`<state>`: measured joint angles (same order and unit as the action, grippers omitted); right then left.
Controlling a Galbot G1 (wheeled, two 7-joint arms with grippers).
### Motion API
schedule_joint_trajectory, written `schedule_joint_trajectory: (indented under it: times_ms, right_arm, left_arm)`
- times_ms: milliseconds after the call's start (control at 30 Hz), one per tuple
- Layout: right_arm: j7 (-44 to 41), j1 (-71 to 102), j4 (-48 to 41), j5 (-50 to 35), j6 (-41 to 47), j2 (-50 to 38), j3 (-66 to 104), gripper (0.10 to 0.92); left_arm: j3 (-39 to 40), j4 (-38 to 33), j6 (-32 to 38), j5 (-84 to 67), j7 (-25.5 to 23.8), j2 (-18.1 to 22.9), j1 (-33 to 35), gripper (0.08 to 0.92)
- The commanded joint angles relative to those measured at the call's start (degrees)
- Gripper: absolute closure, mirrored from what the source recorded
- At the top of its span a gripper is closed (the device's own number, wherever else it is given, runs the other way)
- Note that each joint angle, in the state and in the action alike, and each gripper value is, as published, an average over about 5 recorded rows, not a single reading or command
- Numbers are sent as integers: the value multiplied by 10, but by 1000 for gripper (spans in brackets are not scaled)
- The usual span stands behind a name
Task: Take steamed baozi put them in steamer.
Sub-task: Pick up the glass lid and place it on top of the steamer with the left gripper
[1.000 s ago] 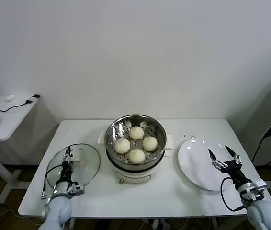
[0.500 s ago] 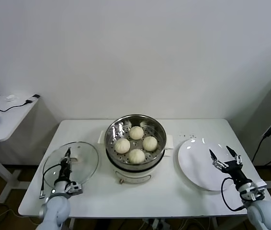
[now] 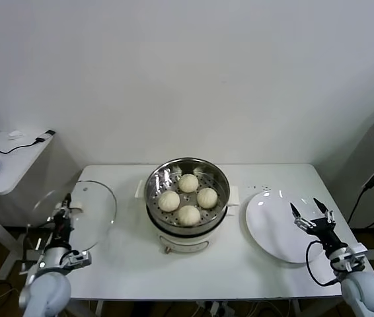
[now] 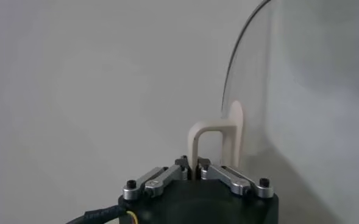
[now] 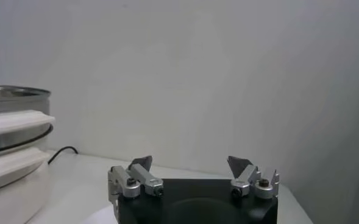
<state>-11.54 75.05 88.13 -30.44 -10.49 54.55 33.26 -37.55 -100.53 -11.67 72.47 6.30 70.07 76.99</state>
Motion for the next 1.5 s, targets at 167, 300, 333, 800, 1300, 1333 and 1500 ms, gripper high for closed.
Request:
schedule_joint_trajectory:
  times_ms: [167,300,333,800,1300,1333,1500]
  right_arm:
    - [2,-47,-44,23,-2,-3,-27,203]
    - [2,-68,-64,32,-4,-1,-47,203]
    - [2,-73,-69,34,-4,0,-51,203]
    - [2,-89,-93,41,-9,5,-43,203]
    - [-2,-87,-98,54,-15,9,-36,203]
    - [-3,-87,-99,54,-15,9,-36,203]
    - [-4,-84,-99,58,-17,9,-32,203]
  left_arm:
    - [99,-269,-243,-28,-142,-172,15,850]
    - [224,-265,-308,15,-237,-166,-94,850]
    - [256,-262,-319,31,-263,-155,-126,850]
    - [463,-119,-333,189,-337,60,-299,850]
    - [472,11,-333,215,-258,202,-268,850]
    - [471,16,-333,216,-257,206,-269,850]
    - [464,42,-333,218,-256,215,-275,850]
